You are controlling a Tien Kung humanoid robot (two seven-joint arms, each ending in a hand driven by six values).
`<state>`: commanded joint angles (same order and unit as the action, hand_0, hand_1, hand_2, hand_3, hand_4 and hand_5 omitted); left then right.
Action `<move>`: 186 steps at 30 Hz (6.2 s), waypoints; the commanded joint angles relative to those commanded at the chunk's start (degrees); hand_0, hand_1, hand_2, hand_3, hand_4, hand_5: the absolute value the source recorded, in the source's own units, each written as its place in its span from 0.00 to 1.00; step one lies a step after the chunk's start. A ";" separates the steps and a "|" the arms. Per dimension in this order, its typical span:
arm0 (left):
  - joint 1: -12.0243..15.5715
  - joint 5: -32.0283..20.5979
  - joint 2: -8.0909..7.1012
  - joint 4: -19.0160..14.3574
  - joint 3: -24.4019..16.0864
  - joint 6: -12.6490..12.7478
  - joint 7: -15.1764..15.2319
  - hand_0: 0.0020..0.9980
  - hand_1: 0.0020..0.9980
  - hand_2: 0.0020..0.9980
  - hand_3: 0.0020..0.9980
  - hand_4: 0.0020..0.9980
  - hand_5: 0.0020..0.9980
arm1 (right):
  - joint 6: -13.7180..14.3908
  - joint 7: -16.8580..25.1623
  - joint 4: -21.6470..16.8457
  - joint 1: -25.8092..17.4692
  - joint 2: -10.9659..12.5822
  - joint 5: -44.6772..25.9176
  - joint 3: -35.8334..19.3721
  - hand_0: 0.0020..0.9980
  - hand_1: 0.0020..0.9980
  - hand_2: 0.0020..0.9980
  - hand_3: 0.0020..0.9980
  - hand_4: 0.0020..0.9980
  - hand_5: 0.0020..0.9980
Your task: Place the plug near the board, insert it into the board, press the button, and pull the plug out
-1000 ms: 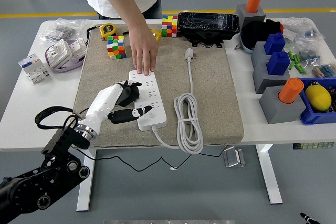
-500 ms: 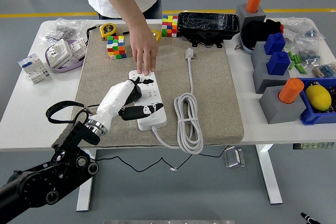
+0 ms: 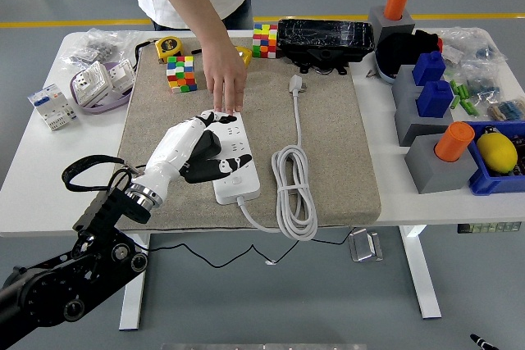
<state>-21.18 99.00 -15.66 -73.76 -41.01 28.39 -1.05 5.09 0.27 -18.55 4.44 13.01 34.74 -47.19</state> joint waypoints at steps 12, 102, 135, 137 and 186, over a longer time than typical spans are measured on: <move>0.62 1.37 -0.23 2.07 1.60 -1.22 -2.16 0.77 0.79 0.76 0.75 0.91 0.58 | 0.07 0.17 -0.06 0.07 -0.05 -0.09 -0.12 0.60 0.64 0.64 0.55 0.95 0.49; 0.12 -3.80 -2.82 -15.30 0.07 -29.96 -29.26 0.08 0.07 0.16 0.70 0.64 0.08 | 0.05 0.22 -0.34 -0.09 0.28 0.17 0.06 0.60 0.64 0.64 0.55 0.95 0.49; 3.48 -42.85 -2.88 -7.52 -4.85 -5.32 3.90 0.45 0.52 0.52 0.44 0.82 0.41 | 0.06 0.17 0.29 0.17 -0.01 -0.31 0.20 0.60 0.64 0.64 0.55 0.95 0.49; 3.47 -42.57 -2.86 -7.64 -4.87 -5.32 3.77 0.45 0.52 0.52 0.44 0.81 0.40 | 0.07 0.17 0.32 0.13 -0.01 -0.31 0.20 0.60 0.64 0.64 0.55 0.95 0.49; 2.22 -6.18 -3.13 -12.70 -3.20 -29.98 -23.85 0.06 0.07 0.15 0.84 0.77 0.00 | 0.02 0.18 -0.09 0.09 0.13 0.05 0.28 0.60 0.64 0.64 0.55 0.95 0.49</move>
<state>-18.96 92.82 -18.79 -86.46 -44.21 -1.59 -24.90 5.12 0.45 -18.64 4.53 13.15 34.79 -46.91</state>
